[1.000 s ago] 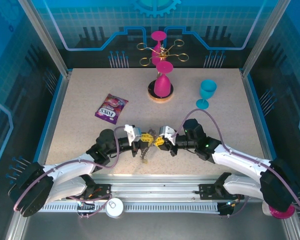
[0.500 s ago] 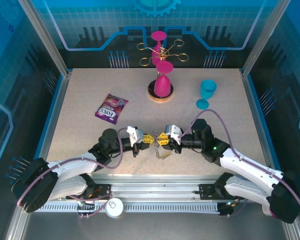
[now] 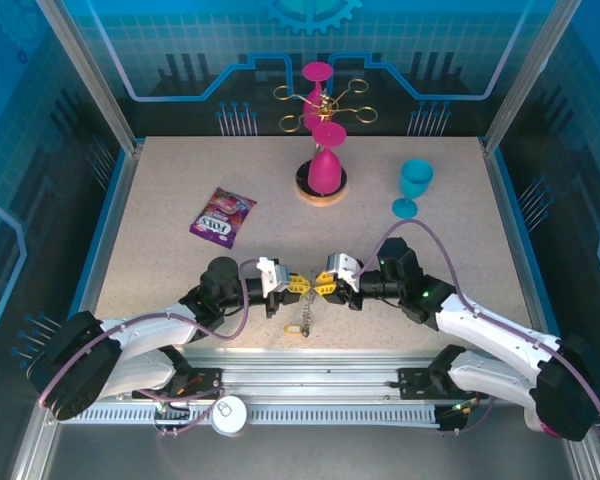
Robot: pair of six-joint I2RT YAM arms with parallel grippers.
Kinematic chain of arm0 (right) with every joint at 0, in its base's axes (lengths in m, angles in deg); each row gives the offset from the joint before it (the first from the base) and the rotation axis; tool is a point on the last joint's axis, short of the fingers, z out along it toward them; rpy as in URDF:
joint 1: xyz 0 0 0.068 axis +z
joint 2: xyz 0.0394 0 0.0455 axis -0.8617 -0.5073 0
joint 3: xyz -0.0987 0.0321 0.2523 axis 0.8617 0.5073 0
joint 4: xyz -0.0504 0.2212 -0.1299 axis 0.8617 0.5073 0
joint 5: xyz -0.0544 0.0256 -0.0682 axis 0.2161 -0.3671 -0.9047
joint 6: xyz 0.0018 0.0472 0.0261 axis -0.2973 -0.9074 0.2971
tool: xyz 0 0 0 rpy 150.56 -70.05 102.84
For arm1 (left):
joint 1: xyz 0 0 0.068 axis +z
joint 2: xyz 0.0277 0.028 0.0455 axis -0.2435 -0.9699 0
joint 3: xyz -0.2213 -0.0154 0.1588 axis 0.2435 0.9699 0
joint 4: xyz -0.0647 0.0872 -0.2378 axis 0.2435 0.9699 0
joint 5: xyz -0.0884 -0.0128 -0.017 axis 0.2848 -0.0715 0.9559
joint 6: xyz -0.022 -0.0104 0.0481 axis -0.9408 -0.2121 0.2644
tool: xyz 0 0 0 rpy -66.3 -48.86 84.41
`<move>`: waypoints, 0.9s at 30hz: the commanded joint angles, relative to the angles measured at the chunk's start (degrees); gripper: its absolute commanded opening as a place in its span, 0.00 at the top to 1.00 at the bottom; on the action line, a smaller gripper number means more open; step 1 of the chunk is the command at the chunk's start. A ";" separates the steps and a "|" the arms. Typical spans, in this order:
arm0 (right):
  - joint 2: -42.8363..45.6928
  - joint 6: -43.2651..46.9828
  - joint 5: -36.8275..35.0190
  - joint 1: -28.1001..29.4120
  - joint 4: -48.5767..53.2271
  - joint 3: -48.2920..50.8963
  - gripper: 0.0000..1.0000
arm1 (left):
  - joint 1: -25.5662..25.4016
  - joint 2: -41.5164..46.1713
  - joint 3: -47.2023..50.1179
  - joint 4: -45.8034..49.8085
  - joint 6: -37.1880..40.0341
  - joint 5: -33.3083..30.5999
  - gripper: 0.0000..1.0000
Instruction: Put the keys on the keyring
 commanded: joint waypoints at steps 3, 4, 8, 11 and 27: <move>-1.29 1.34 1.64 -0.25 0.67 -2.01 0.80 | 0.36 -0.14 -1.18 -3.15 0.51 3.74 1.00; -1.48 1.34 1.76 -0.16 0.57 -2.07 0.80 | 0.40 -0.23 -1.27 -3.24 0.31 4.05 1.00; -2.07 1.16 2.48 0.11 -0.32 -2.20 0.80 | 0.37 -0.62 -1.51 -4.34 -0.47 4.73 1.00; -2.70 0.86 3.01 0.18 -0.97 -2.24 0.80 | 0.36 -1.32 -1.46 -6.01 -1.11 5.00 1.00; -3.95 5.32 1.77 0.33 8.12 -6.39 1.00 | 0.40 0.76 -2.33 1.78 0.55 -0.49 0.83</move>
